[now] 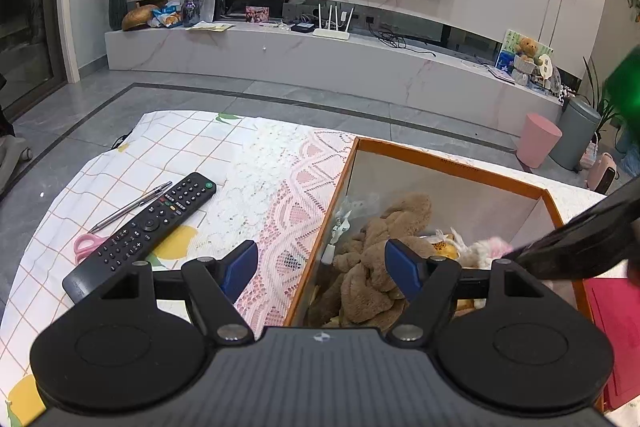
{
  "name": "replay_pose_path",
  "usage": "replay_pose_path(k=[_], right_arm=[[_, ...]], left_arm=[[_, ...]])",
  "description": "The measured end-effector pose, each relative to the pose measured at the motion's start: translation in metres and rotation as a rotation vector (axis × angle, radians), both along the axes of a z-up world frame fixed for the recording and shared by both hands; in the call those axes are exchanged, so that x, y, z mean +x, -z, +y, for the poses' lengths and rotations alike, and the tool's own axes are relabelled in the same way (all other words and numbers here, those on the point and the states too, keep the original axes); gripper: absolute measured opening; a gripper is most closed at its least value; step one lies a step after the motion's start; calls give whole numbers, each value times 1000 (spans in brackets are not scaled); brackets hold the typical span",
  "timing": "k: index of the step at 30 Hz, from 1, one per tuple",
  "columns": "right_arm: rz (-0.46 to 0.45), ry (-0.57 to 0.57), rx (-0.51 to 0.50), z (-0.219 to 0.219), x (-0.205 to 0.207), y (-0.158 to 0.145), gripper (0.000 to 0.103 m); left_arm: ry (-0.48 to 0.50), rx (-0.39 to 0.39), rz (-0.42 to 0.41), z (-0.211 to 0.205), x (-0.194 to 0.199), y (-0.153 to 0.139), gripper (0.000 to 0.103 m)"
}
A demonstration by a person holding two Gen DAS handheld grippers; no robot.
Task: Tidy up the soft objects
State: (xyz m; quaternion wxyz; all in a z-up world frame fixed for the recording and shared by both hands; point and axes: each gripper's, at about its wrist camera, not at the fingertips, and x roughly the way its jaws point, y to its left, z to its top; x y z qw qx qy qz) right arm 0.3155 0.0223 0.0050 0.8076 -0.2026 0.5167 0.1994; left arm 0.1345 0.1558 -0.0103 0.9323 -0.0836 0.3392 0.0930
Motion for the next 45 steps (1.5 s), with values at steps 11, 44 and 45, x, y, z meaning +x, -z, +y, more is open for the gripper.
replay_pose_path(k=[11,44,45], right_arm=[[151,26,-63,13,26,65,0],[-525,161,315,-60,-136,-105,86],[-562,169,321,-67,-151,-110,90]], left_arm=[[14,16,30,-4,5,6,85],[74,89,-259,-49,-87,-123,88],[83,96,-291,-58,-98,-129,89]])
